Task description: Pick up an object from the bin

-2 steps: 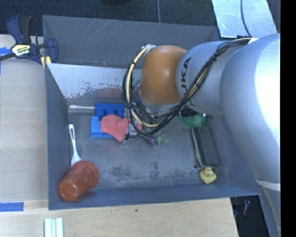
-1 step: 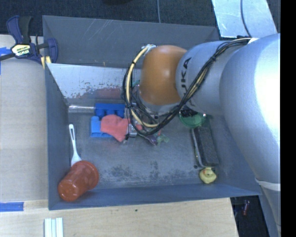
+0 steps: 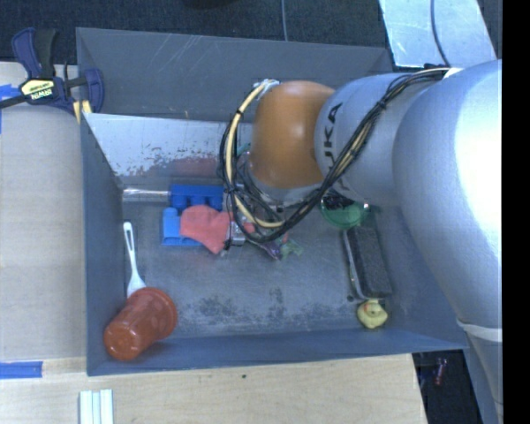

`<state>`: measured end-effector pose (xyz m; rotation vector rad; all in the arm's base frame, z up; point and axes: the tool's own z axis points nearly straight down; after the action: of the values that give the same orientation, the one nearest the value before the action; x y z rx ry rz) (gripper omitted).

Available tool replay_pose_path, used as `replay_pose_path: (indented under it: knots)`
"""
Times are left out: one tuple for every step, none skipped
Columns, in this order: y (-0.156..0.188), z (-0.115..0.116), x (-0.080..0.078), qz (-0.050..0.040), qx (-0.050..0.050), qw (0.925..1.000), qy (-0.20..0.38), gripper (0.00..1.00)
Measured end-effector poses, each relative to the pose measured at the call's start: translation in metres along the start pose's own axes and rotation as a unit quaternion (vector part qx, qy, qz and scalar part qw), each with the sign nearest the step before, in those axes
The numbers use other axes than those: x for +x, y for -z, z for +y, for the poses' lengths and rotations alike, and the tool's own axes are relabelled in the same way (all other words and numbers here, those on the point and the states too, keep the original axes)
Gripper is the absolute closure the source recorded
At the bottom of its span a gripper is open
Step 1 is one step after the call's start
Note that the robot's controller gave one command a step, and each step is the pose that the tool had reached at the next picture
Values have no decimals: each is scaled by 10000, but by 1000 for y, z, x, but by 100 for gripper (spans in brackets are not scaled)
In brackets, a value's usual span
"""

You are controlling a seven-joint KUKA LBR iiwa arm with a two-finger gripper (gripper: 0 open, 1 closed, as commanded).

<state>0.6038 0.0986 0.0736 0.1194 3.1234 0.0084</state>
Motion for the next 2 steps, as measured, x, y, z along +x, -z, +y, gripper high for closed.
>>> replay_pose_path:
  knots:
    - [0, 0, 0, 0, 0, 10000, 0, 100]
    - [0, 0, 0, 0, 0, 10000, 0, 100]
